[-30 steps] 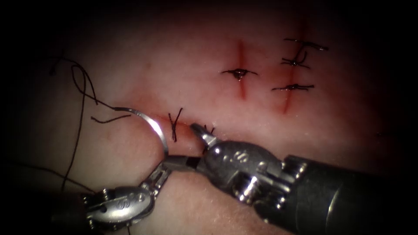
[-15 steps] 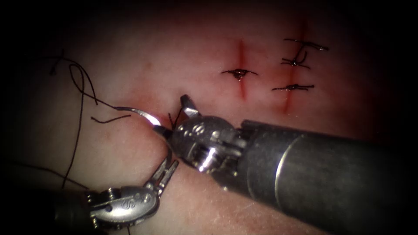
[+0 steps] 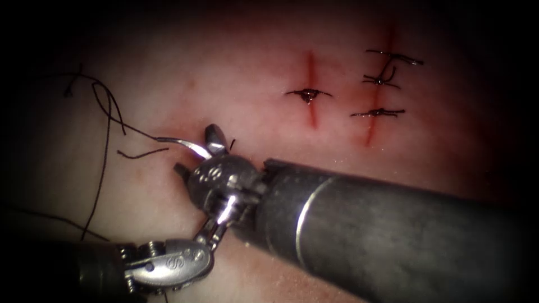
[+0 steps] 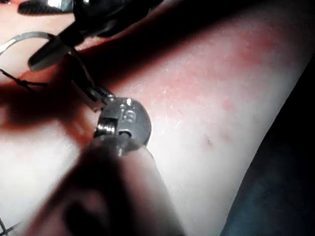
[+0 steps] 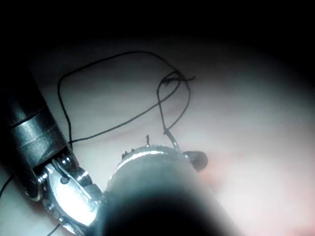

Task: Wound Closure
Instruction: Pass the needle off to the right needle driver.

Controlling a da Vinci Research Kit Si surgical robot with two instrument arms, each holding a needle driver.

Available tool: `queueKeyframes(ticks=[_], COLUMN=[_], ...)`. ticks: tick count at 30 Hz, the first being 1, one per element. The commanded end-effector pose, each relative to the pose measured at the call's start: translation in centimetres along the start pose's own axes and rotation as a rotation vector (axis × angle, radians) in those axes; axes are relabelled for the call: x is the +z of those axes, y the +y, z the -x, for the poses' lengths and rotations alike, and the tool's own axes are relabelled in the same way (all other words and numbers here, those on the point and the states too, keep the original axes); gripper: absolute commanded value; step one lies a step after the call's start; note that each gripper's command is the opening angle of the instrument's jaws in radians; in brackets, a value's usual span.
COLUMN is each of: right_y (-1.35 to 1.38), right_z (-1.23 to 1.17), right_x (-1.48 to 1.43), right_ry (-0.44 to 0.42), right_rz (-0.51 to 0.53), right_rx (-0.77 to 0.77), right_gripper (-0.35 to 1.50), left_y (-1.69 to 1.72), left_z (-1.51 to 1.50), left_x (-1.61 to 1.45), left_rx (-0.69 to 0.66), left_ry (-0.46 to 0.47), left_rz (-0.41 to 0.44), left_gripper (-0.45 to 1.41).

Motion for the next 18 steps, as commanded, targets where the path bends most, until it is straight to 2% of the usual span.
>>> queueKeyframes(ticks=[1, 4, 5, 6, 7, 8, 12, 13, 14, 15, 16, 17, 18], right_y=[-0.08, -0.14, -0.15, -0.17, -0.18, -0.20, -0.20, -0.19, -0.19, -0.16, -0.16, -0.15, -0.14], right_z=[-0.09, -0.04, -0.02, 0.00, 0.01, 0.04, 0.03, 0.02, 0.02, 0.00, 0.00, -0.01, -0.02], right_x=[0.10, 0.17, 0.19, 0.20, 0.21, 0.22, 0.21, 0.19, 0.19, 0.16, 0.16, 0.15, 0.14], right_ry=[-0.003, -0.013, -0.017, -0.028, -0.039, -0.066, -0.073, -0.066, -0.066, -0.056, -0.056, -0.056, -0.054], right_rz=[0.014, 0.037, 0.041, 0.036, 0.030, 0.029, 0.033, 0.018, 0.018, -0.002, -0.002, -0.006, -0.012], right_rx=[-0.014, -0.039, -0.039, -0.043, -0.059, -0.089, -0.089, -0.088, -0.088, -0.074, -0.074, -0.061, -0.055], right_gripper=[1.16, 1.05, 0.74, 0.24, -0.10, -0.35, -0.35, -0.35, -0.35, -0.35, -0.35, -0.35, -0.35], left_y=[0.06, 0.06, 0.06, 0.06, 0.06, 0.06, 0.05, 0.05, 0.05, 0.04, 0.04, 0.02, 0.00], left_z=[0.05, 0.05, 0.05, 0.05, 0.04, 0.04, 0.03, 0.03, 0.03, 0.03, 0.03, 0.04, 0.04], left_x=[0.00, -0.01, -0.01, -0.02, -0.03, -0.05, -0.06, -0.06, -0.06, -0.05, -0.05, -0.05, -0.04], left_rx=[-0.002, 0.003, 0.009, 0.008, 0.014, 0.025, 0.041, 0.073, 0.073, 0.092, 0.092, 0.121, 0.153], left_ry=[-0.003, -0.001, -0.001, 0.001, 0.001, 0.002, 0.002, 0.007, 0.007, 0.026, 0.026, 0.062, 0.091], left_rz=[0.000, -0.001, -0.001, -0.002, -0.002, -0.003, -0.003, -0.005, -0.005, -0.008, -0.008, 0.021, 0.052], left_gripper=[-0.45, -0.45, -0.45, -0.45, -0.45, -0.45, -0.45, -0.22, -0.22, -0.13, -0.13, -0.25, -0.28])
